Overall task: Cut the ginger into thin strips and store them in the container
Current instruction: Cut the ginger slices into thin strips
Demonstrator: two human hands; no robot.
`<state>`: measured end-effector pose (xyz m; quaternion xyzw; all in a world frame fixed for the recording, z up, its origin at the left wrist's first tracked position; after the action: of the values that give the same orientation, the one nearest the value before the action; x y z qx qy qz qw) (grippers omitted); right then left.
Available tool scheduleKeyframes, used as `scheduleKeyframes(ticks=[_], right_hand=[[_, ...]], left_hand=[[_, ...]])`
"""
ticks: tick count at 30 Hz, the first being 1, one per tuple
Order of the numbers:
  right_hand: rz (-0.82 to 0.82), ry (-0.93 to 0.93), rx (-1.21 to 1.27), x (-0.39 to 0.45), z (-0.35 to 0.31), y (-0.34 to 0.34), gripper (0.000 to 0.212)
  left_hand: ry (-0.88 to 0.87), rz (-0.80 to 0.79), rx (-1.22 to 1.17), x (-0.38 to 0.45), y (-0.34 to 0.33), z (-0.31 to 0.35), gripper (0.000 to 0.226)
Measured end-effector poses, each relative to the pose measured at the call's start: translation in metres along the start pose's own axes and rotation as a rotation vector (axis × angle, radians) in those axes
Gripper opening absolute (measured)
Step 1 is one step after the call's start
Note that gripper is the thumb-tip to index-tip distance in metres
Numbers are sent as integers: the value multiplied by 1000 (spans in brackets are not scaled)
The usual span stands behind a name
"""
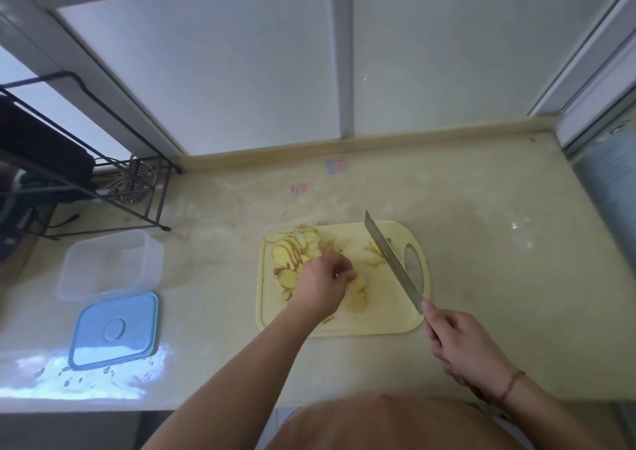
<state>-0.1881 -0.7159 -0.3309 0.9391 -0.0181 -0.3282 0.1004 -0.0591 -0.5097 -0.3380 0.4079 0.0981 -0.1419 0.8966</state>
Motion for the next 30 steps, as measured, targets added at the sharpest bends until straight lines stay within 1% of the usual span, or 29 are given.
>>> scheduleKeyframes(ticks=[1,3,7,9,11,12,13,14,15,16,18,19,22,24,28,30], right_hand=[[-4,-2,-2,0,0,0,51],[-15,-3,-4,0,0,-1,51],[-15,-10,-13,0,2,0,51],[-12,-10,-15,1,2,0,51],[-6,-8,-12,2,3,0,51],[-4,-6,-5,2,3,0,51],[-1,-5,3,2,3,0,51],[3,-7,10,1,4,0,51],[4,-9,14,1,4,0,51],[4,-11,18,1,4,0,51],[2,-13,21,1,4,0,51],[1,-11,20,0,4,0,51],[-2,-10,19,-1,3,-3,51],[-8,-9,16,-2,2,-4,51],[-6,-20,3,-2,1,-5,50],[-3,-25,-1,-3,1,-5,50]], left_hand=[[12,-49,-4,-3,-6,0,6],[-59,-94,96,-8,-17,-2,9],[-226,-65,271,-8,-32,-9,6],[-316,19,331,-9,-32,-8,6],[-427,147,326,-11,-21,-6,15],[-443,217,331,-10,-13,-7,21],[-427,299,337,-8,-3,-9,26],[-375,375,339,-3,10,-14,29],[-293,422,339,2,21,-21,31],[-201,423,341,8,31,-29,36],[-75,276,334,19,42,-41,47],[-71,201,338,23,43,-44,48],[-191,58,427,32,47,-42,37],[-264,-17,477,33,48,-38,34],[-380,-143,595,29,51,-40,40],[-425,-161,651,25,54,-43,45]])
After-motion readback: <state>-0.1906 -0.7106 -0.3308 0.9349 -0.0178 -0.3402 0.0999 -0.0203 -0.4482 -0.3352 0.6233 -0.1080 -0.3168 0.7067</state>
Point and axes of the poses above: each hand's wrist, its own x-axis towards the middle knuckle, its own y-axis out of the back of the hand, z = x × y, the point moved 4 cm from there along x, towards the middle knuckle, and after that the axes turned 4 degrees about y, right-handed, at the moved point
